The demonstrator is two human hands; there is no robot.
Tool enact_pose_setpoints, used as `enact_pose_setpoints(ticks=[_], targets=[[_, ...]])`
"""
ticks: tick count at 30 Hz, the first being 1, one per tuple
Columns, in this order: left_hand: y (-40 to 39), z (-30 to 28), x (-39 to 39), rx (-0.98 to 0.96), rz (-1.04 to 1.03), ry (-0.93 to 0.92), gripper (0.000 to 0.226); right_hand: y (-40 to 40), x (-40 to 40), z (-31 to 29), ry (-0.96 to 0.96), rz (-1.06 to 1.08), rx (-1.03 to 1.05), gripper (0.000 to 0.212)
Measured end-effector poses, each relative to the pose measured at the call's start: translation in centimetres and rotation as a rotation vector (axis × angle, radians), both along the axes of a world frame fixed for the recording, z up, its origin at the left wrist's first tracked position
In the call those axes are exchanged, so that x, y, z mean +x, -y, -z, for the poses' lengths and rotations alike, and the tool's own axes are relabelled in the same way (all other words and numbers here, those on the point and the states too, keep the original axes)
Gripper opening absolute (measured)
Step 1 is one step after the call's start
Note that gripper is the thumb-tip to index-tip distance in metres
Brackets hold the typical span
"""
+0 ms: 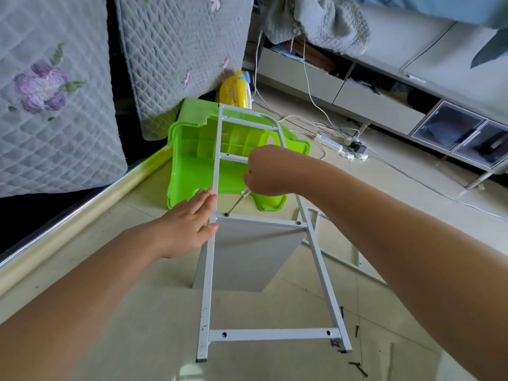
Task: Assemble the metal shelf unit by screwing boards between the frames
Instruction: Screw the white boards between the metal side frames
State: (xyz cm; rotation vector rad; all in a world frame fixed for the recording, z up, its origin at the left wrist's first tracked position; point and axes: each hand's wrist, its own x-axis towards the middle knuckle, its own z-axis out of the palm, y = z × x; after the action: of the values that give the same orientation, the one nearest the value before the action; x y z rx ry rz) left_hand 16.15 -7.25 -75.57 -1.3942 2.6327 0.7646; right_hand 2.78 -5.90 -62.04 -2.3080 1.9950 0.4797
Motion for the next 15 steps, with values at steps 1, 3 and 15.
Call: enact_pose_setpoints(ticks=[1,3,15], targets=[[0.0,0.0,0.0,0.001,0.000,0.004,0.061,-0.1,-0.1,0.0,0.032,0.041,0.008,0.033],[0.0,-0.1,0.0,-0.001,-0.002,0.020,0.061,-0.6,-1.2,0.1,0.151,0.141,0.053,0.028],[-3.4,-2.6,-7.0,-0.390,0.056,0.125,0.074,-6.7,-18.3,7.7,0.775,0.816,-0.338,0.018]])
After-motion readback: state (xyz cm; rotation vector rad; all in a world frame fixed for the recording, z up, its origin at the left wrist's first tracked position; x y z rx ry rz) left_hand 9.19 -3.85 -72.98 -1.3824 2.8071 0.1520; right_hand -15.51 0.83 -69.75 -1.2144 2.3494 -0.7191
